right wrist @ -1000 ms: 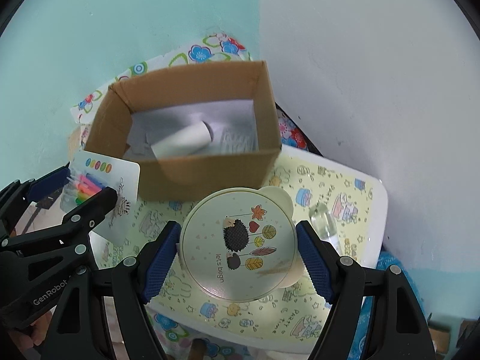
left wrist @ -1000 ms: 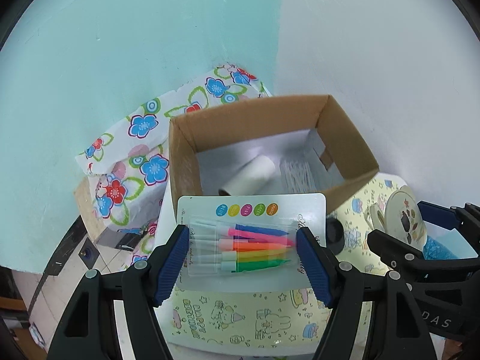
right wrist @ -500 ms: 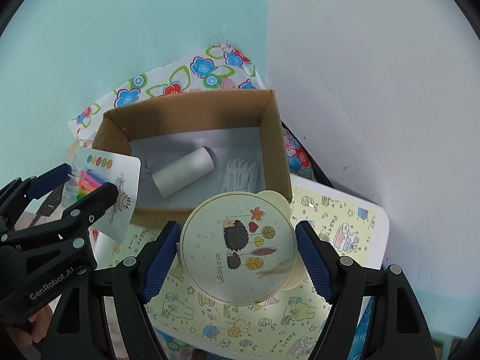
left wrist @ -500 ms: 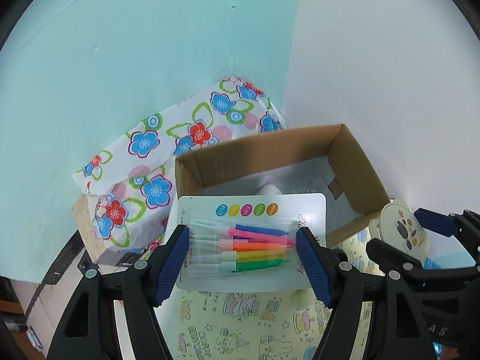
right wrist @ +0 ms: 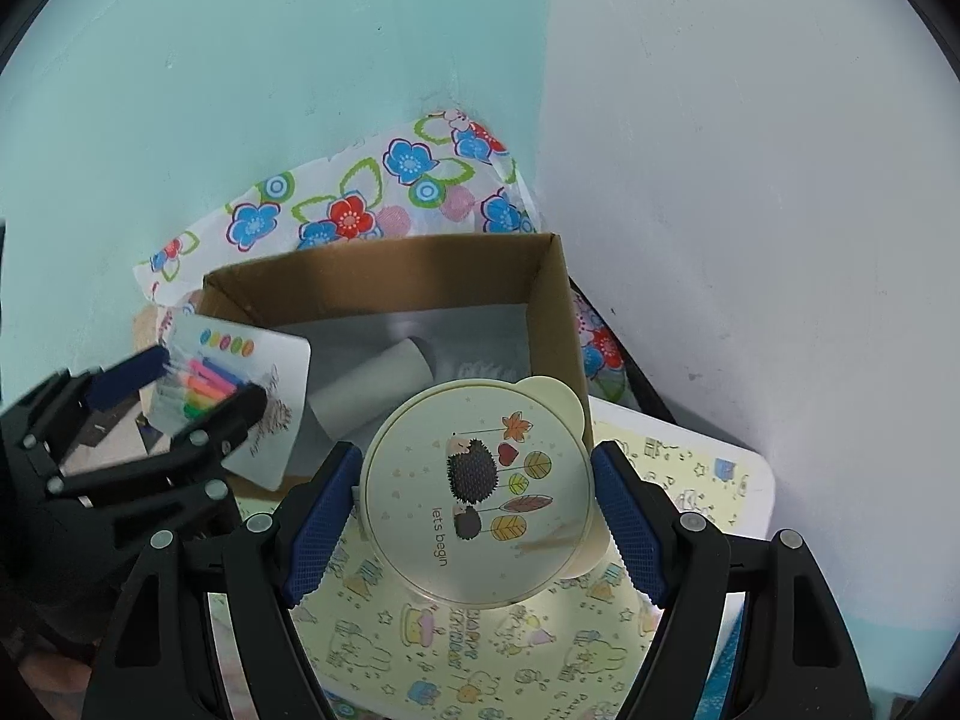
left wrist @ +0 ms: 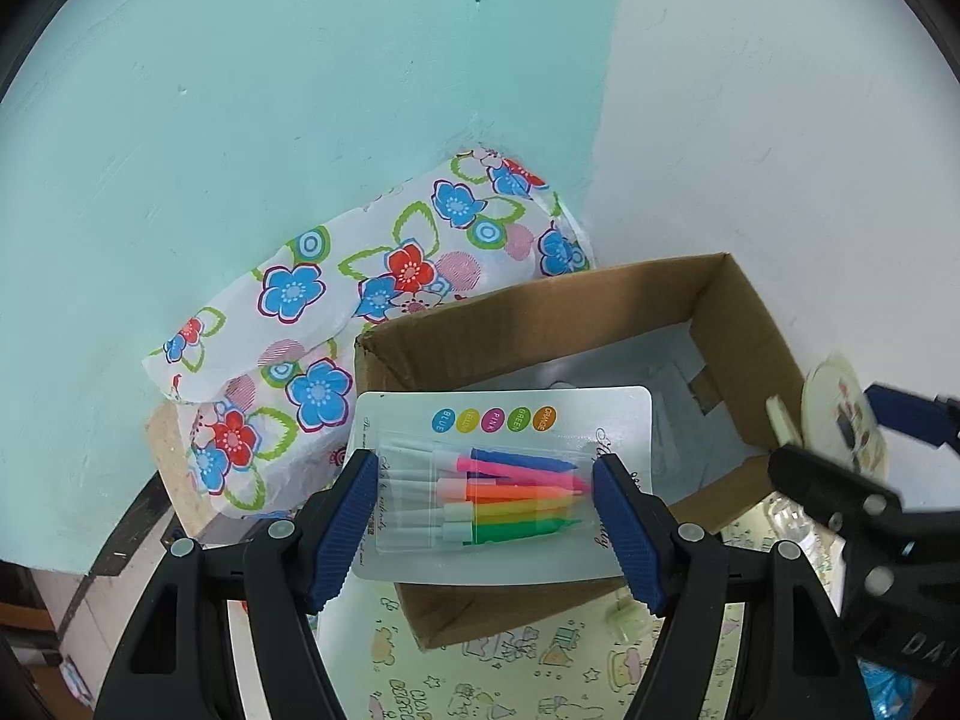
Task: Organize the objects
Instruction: 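Open the left tool to drop the marker card into the cardboard box, then open the right tool to drop the round hedgehog-print case into the box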
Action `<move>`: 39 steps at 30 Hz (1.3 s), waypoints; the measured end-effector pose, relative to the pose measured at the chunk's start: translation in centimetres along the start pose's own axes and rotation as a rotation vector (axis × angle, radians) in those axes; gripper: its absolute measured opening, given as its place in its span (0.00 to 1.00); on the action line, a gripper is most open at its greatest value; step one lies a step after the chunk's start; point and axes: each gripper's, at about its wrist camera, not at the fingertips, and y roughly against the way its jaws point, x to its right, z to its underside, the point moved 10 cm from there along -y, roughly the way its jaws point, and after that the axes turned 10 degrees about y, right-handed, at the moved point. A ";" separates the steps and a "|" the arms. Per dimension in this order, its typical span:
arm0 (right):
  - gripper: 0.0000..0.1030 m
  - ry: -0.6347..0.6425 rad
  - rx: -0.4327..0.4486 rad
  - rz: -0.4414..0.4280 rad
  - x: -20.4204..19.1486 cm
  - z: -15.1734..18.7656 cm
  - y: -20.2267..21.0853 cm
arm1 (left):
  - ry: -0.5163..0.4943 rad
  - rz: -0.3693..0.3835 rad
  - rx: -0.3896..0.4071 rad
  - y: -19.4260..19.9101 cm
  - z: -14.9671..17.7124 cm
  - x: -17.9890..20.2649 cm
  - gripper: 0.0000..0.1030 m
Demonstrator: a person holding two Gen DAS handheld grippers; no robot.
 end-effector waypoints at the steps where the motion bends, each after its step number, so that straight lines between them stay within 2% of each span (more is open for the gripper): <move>1: 0.77 -0.003 0.003 0.003 0.0 -0.2 -0.1 | 0.000 0.000 -0.004 -0.2 0.0 0.0 0.72; 7: 0.77 -0.015 0.008 0.007 0.2 -1.2 -0.7 | -0.016 -0.008 -0.018 -1.2 0.1 0.1 0.74; 12: 0.77 -0.027 0.011 0.008 0.4 -1.7 -1.2 | -0.049 0.008 -0.028 -1.4 0.5 0.9 0.88; 18: 0.77 -0.041 0.010 0.000 0.3 -1.8 -1.8 | -0.083 -0.002 -0.032 -1.6 1.3 1.5 0.91; 23: 0.77 -0.074 0.019 -0.004 0.3 -2.2 -2.0 | -0.070 0.022 -0.035 -0.9 1.5 1.6 0.91; 28: 0.77 -0.102 0.037 0.007 0.4 -2.6 -1.6 | -0.065 0.030 0.008 0.6 0.6 1.5 0.94; 39: 0.77 -0.133 0.052 0.021 0.3 -2.8 -1.2 | -0.080 0.025 0.040 2.2 0.2 1.5 0.96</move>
